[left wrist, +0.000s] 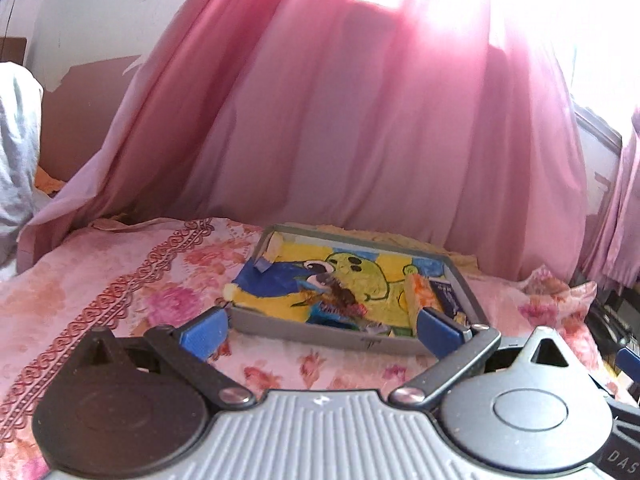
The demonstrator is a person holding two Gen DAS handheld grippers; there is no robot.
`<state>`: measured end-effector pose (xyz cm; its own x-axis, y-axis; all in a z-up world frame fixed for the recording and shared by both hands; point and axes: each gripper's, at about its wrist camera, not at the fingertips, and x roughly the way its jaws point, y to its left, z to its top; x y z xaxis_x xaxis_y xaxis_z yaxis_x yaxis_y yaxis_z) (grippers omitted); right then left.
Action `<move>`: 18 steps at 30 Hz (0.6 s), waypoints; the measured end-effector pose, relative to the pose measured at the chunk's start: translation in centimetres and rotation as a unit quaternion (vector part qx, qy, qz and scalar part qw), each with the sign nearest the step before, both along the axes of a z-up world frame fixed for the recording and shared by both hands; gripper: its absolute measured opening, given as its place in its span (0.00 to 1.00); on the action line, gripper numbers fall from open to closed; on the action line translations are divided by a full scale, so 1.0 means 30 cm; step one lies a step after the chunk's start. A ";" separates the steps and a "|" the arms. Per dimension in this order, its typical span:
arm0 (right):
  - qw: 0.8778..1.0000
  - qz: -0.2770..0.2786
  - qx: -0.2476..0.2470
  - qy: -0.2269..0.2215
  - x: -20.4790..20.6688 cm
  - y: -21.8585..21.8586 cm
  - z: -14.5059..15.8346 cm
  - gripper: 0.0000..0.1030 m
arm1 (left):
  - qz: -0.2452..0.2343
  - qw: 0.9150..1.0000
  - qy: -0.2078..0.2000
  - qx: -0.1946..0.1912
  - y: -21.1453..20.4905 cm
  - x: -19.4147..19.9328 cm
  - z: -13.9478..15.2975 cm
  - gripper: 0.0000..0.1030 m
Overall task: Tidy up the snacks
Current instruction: 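Lift both open tools away from the tray back toward the loose snacks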
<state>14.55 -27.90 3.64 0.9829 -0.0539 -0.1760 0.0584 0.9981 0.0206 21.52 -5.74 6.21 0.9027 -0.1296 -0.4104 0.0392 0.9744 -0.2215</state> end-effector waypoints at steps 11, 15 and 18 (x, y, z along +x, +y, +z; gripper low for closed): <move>0.995 -0.004 0.018 0.099 -0.144 0.013 -0.060 0.99 | -0.017 0.999 0.026 0.043 0.049 -0.162 -0.125 1.00; 0.991 -0.008 0.029 0.133 -0.171 0.018 -0.086 0.99 | -0.025 0.997 0.039 0.059 0.062 -0.202 -0.174 1.00; 0.988 -0.012 0.033 0.149 -0.180 0.020 -0.100 0.99 | -0.029 0.996 0.044 0.068 0.071 -0.223 -0.202 1.00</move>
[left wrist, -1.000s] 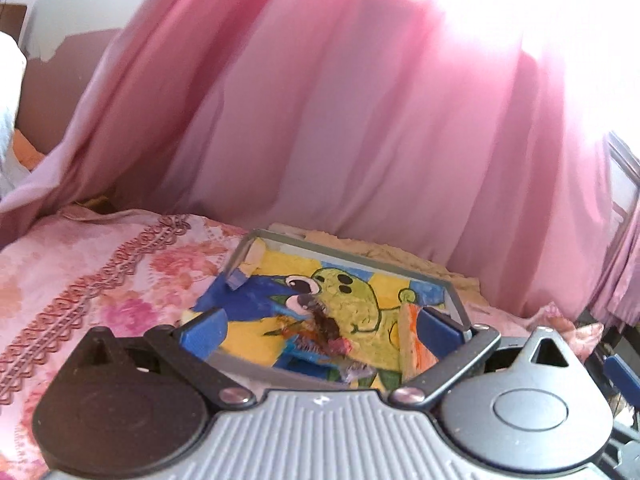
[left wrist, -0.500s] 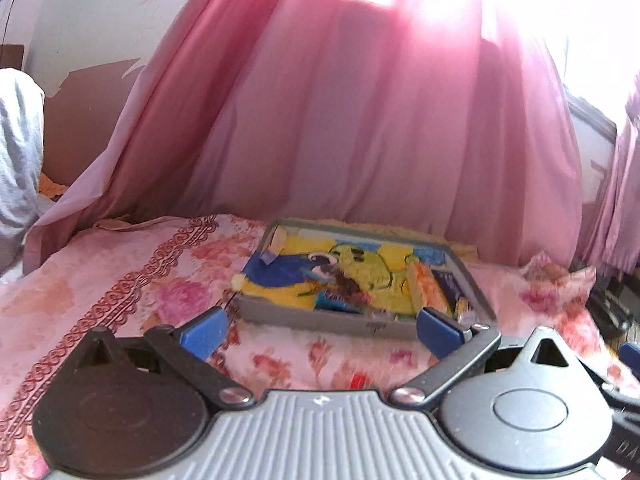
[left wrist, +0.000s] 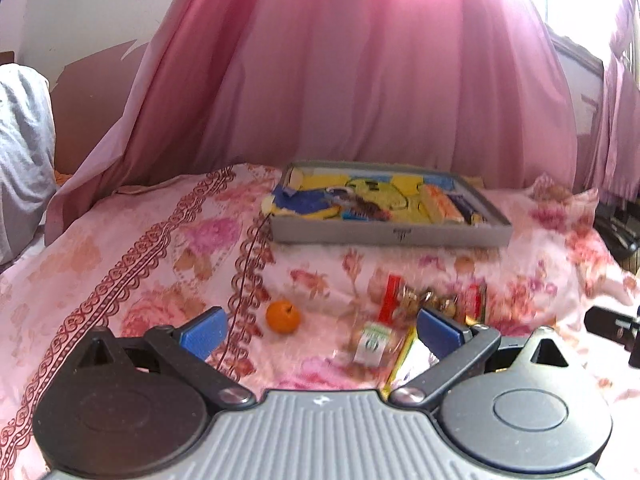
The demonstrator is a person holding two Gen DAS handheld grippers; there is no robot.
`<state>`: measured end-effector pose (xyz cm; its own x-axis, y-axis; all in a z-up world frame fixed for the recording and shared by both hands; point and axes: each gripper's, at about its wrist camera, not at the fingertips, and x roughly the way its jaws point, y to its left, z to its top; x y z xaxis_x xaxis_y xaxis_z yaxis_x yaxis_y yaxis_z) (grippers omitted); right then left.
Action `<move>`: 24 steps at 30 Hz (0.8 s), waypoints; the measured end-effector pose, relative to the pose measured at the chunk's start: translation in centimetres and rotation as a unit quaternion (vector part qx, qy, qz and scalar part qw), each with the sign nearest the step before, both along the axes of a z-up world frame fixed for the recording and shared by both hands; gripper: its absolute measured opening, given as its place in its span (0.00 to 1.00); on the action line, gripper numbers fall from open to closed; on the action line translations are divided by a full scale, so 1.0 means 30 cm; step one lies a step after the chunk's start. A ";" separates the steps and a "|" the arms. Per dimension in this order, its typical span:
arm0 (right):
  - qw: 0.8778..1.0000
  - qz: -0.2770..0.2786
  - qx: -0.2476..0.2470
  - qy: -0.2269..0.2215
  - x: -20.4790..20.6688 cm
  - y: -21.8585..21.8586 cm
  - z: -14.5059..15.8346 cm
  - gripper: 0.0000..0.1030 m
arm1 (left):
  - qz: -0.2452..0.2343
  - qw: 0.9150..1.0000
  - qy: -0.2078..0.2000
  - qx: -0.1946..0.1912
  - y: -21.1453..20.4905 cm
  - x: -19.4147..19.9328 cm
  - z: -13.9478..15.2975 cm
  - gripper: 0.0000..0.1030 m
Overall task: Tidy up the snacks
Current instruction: 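Lift both open tools away from the tray back toward the loose snacks, then lower the right tool onto the gold packet while the left tool approaches the yellow biscuit bar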
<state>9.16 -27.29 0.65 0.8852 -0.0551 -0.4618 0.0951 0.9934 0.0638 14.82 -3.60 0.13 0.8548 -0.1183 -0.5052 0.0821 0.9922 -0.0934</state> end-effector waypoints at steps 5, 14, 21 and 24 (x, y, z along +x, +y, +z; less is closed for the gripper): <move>0.999 -0.003 0.000 0.035 0.012 0.006 -0.026 0.99 | -0.013 0.999 0.024 0.023 -0.005 -0.015 -0.057 1.00; 0.994 0.004 -0.010 0.108 0.074 0.020 -0.098 0.99 | -0.052 0.995 0.073 0.043 -0.028 -0.003 -0.139 1.00; 0.990 0.009 -0.017 0.139 0.106 0.032 -0.129 0.99 | -0.059 0.993 0.089 0.054 -0.038 0.020 -0.164 1.00; 0.989 0.014 -0.016 0.147 0.118 0.035 -0.137 0.99 | -0.064 0.992 0.091 0.059 -0.045 0.032 -0.171 1.00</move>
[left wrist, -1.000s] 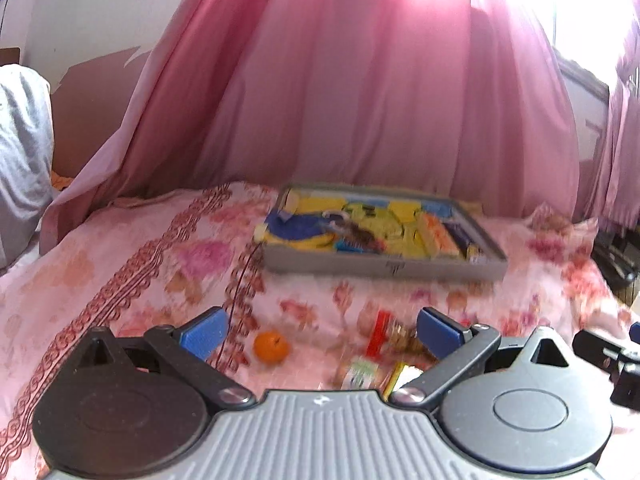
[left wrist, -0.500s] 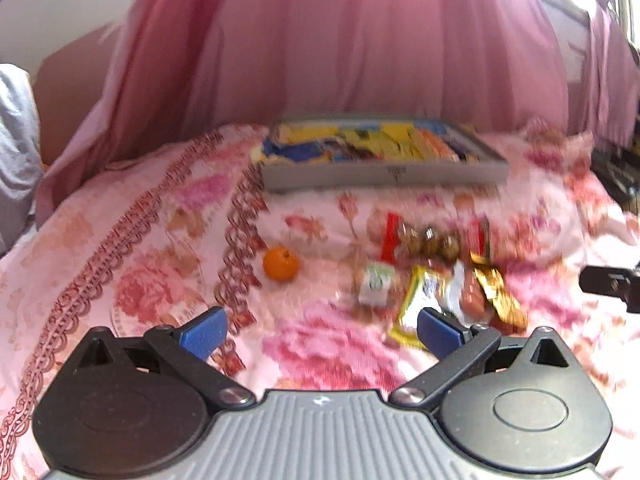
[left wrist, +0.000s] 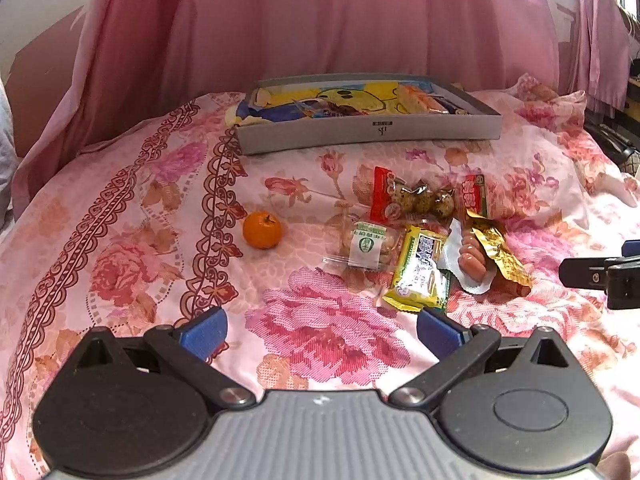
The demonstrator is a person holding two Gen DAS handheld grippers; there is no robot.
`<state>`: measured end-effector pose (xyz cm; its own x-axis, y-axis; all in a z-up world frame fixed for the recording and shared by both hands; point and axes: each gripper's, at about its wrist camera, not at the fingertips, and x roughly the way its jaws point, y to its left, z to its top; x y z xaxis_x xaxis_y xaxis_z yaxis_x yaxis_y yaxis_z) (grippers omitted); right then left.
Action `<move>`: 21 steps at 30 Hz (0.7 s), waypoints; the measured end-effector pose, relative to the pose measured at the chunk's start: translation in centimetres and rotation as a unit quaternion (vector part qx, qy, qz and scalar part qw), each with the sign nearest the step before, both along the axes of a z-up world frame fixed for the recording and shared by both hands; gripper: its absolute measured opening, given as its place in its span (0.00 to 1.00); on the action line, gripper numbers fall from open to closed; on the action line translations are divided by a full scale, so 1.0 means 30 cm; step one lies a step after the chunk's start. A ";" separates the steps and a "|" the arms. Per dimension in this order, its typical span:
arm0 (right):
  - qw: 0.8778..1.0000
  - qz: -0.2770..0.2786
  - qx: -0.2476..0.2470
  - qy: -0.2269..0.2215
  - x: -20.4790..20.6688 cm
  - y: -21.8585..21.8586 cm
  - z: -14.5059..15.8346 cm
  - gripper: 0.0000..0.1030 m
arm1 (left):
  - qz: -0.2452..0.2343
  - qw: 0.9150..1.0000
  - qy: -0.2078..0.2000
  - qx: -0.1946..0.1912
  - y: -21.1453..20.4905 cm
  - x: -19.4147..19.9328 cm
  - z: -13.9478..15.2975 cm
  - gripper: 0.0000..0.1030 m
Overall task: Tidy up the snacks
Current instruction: 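Lower the right tool onto the gold packet while the left tool approaches the yellow biscuit bar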
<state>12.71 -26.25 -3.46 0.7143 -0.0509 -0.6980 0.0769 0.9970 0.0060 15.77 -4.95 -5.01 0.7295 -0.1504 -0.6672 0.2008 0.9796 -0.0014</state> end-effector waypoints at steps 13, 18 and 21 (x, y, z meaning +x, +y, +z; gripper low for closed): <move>1.000 0.005 0.001 0.014 0.051 -0.001 -0.009 0.99 | -0.024 1.000 0.010 0.010 -0.038 0.044 -0.048 1.00; 1.000 0.017 0.015 0.022 0.086 -0.021 -0.008 0.99 | -0.046 0.999 0.012 -0.007 -0.047 0.068 -0.065 1.00; 0.999 0.021 0.030 0.026 0.111 -0.039 -0.013 0.99 | -0.056 0.998 0.010 -0.007 -0.061 0.083 -0.078 1.00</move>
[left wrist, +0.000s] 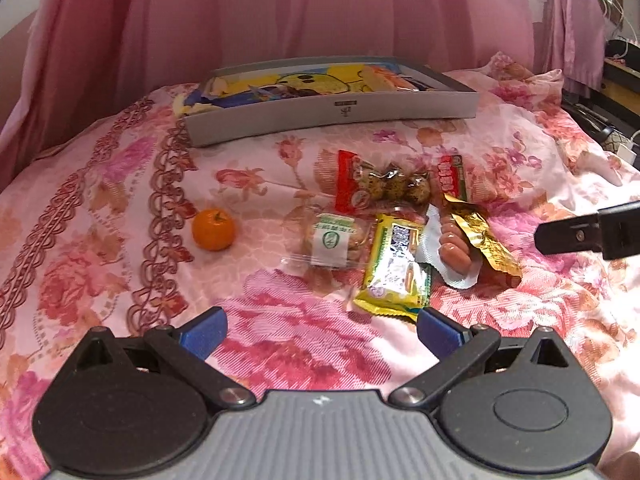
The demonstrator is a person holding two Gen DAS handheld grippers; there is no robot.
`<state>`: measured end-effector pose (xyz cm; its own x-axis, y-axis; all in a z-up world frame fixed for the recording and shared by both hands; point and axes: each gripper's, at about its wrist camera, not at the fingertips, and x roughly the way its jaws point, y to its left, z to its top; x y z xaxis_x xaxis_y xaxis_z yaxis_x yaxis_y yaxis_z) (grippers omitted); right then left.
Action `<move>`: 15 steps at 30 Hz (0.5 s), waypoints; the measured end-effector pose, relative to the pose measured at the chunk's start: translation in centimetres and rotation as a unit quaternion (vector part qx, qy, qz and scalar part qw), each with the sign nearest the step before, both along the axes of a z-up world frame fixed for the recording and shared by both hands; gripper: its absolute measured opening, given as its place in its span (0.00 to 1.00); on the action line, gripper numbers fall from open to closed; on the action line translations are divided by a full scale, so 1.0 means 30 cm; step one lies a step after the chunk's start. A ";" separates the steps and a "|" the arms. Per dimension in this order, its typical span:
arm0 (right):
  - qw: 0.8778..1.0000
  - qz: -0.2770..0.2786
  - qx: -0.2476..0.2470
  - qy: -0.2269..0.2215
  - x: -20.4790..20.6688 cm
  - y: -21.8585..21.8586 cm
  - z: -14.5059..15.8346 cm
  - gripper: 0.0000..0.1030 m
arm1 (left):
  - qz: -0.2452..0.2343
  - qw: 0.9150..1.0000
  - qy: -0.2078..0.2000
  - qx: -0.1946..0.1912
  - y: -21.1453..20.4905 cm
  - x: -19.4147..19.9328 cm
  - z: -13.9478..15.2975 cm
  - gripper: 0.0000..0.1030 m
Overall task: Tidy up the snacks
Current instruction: 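Lower the right tool onto the gold packet while the left tool approaches the yellow biscuit bar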
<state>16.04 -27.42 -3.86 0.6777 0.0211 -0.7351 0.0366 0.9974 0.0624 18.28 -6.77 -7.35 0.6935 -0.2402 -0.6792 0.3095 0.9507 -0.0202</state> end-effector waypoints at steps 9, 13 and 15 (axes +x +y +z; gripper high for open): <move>0.999 0.004 0.026 0.035 0.117 -0.052 -0.064 0.99 | -0.029 1.000 0.001 -0.001 -0.055 0.042 -0.036 1.00; 0.997 -0.011 0.052 0.048 0.169 -0.085 -0.105 0.95 | -0.050 0.999 -0.003 0.009 -0.097 0.066 -0.061 1.00; 0.996 -0.018 0.068 0.053 0.187 -0.098 -0.123 0.92 | -0.064 0.998 0.000 0.012 -0.118 0.078 -0.070 1.00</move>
<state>21.64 -30.37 -7.54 0.5988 0.1028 -0.7943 0.0855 0.9779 0.1910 20.63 -10.30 -9.45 0.6575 -0.3101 -0.6866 0.4286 0.9035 0.0024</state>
